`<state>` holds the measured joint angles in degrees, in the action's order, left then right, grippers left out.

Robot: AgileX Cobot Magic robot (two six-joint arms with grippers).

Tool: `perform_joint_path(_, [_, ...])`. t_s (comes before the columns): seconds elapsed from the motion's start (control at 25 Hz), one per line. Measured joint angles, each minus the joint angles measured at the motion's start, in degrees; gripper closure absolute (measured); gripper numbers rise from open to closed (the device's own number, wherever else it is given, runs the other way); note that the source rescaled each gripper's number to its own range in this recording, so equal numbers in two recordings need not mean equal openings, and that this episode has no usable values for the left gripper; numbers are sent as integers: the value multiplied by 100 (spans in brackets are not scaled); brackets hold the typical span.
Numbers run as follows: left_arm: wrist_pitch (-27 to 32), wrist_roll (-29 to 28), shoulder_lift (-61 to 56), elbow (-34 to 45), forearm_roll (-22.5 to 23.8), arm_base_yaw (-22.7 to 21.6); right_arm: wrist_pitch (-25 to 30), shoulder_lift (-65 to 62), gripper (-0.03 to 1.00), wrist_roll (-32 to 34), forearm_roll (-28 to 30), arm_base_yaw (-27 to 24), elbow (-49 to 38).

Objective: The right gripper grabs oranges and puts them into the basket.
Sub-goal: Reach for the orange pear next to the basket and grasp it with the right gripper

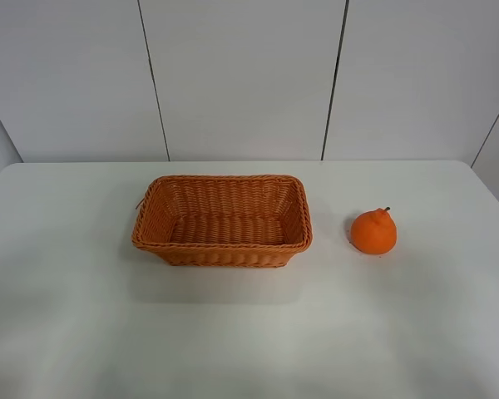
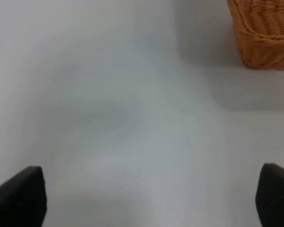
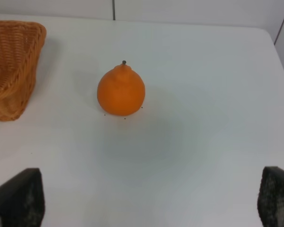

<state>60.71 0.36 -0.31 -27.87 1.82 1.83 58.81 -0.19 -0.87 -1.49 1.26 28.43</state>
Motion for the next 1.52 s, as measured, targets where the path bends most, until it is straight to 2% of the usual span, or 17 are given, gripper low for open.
perform_joint_path(0.4, [0, 0, 0, 0, 0, 0, 0, 29, -3, 0, 13, 0, 7])
perform_joint_path(0.52, [0, 0, 0, 0, 0, 0, -7, 500, -3, 22, 38, 0, 205])
perform_joint_path(0.64, [0, 0, 0, 0, 0, 0, -120, 1506, -3, 33, 49, 0, 624])
perform_joint_path(1.0, [0, 0, 0, 0, 0, 0, -247, 5573, -3, 39, -17, 0, 2474])
perform_joint_path(1.04, [0, 0, 0, 0, 0, 0, -247, 5573, -3, 39, -17, 0, 2474])
perform_joint_path(1.28, [0, 0, 0, 0, 0, 0, -282, 8098, -3, 39, -22, 0, 3832])
perform_joint_path(1.52, [0, 0, 0, 0, 0, 0, -38, 10061, -3, -15, -40, 0, 5191])
